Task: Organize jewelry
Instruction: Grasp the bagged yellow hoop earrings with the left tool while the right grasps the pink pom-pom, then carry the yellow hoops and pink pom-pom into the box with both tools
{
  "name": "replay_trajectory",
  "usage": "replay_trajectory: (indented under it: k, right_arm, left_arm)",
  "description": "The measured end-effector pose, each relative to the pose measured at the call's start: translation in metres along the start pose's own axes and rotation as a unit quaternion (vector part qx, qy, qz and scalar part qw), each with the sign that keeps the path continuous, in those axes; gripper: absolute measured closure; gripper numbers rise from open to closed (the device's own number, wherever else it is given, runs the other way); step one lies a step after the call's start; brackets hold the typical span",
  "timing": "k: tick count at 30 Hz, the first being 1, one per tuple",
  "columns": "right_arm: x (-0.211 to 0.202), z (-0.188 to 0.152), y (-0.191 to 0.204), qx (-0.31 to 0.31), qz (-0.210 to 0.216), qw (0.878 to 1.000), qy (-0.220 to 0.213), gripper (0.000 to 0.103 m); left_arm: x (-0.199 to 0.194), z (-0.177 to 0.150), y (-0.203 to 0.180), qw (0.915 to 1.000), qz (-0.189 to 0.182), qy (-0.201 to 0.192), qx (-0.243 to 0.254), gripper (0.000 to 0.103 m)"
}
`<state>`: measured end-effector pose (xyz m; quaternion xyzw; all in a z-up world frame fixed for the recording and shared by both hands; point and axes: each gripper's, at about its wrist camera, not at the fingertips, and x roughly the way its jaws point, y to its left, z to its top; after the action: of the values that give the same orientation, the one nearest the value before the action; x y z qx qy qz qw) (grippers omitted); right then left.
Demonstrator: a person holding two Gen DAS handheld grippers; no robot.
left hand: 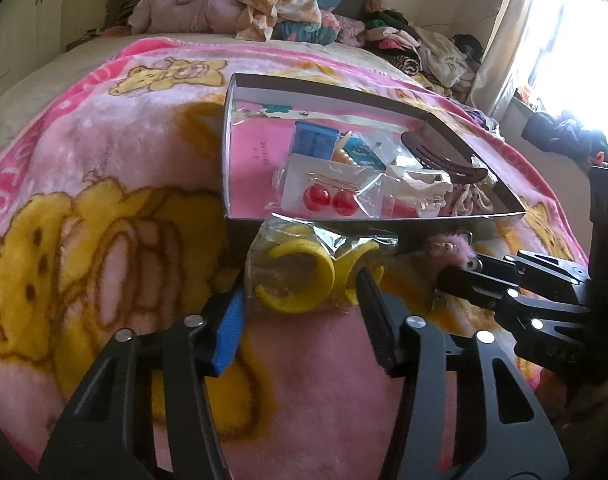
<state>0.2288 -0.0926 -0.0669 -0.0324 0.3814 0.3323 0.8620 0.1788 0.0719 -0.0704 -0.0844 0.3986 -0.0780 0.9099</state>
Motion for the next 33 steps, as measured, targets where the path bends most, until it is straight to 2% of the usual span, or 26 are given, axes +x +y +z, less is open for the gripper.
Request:
replay_trajectory:
  k: [8,10,16,25,33]
  right_arm:
    - [-0.024,-0.007,-0.015,0.02,-0.02,0.999,-0.02,0.077]
    - [-0.031,-0.007,-0.019,0.025,-0.026,0.999,-0.026,0.078]
    - [-0.056,-0.01,-0.03,0.03,-0.045,0.997,-0.046,0.078]
    - [-0.082,-0.011,-0.047,0.041,-0.072,0.994,-0.072,0.078]
    - [-0.09,0.0,-0.063,0.051,-0.087,0.991,-0.085,0.078]
  left_arm:
    - [-0.009,0.001,-0.008,0.9999,-0.01,-0.007,0.005,0.071]
    - [-0.013,0.001,-0.013,0.9998,-0.017,-0.011,0.008,0.076]
    - [-0.022,0.004,-0.032,0.9988,-0.038,-0.022,0.023,0.082]
    - [-0.029,0.024,-0.065,0.9956,-0.07,-0.045,0.042,0.085]
    - [-0.016,0.048,-0.082,0.9941,-0.076,-0.059,0.05,0.086]
